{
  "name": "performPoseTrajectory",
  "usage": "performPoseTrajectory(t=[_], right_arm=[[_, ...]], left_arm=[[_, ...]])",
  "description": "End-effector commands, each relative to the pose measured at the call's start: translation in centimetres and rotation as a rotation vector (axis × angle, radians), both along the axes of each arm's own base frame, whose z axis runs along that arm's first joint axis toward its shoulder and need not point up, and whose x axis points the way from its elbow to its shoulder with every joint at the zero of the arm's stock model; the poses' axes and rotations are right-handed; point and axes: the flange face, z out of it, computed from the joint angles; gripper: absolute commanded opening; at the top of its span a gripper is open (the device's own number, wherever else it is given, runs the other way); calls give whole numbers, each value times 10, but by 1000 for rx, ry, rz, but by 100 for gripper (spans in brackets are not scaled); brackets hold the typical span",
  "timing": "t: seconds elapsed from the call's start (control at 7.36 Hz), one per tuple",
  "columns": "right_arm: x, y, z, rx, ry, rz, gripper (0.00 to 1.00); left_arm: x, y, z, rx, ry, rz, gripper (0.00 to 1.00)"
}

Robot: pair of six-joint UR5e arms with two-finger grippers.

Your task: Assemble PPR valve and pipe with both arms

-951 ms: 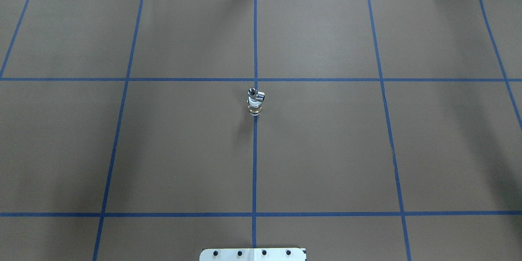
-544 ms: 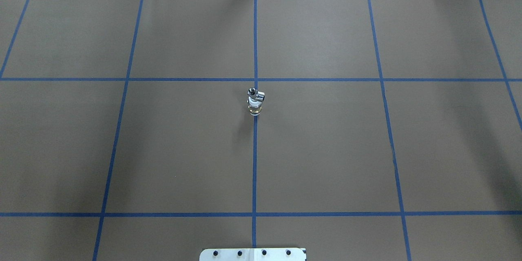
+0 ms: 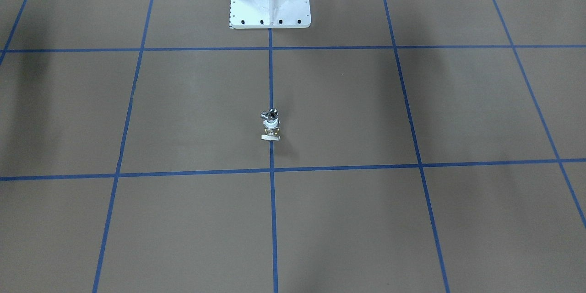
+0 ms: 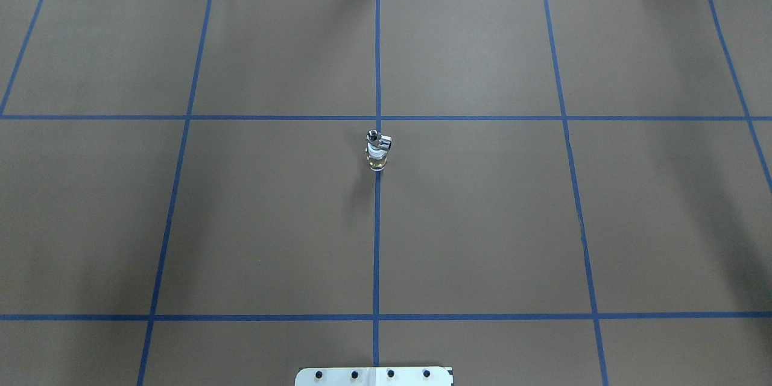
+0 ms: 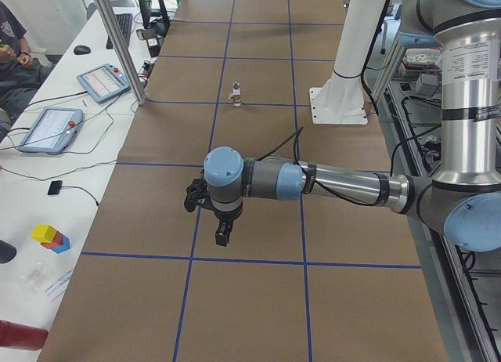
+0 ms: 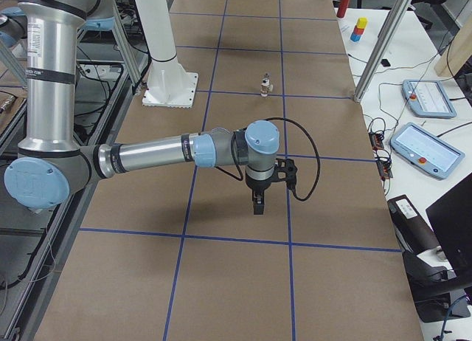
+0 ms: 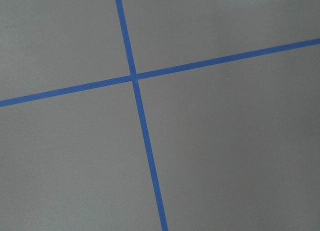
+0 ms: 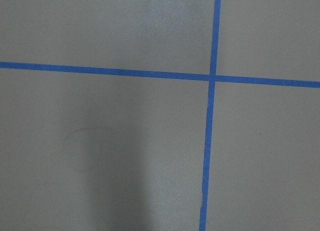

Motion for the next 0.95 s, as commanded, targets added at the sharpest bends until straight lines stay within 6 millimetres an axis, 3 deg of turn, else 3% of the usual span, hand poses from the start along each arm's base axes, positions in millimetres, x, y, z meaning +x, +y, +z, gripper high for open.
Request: performPoseTrajectory(t=[0.0, 0.82], right_arm=[[1, 0, 0, -1, 0, 2, 100], [3, 0, 0, -1, 0, 7, 100]], left_arm=[[1, 0, 0, 7, -2, 6, 100], [1, 2, 0, 0, 0, 1, 100]])
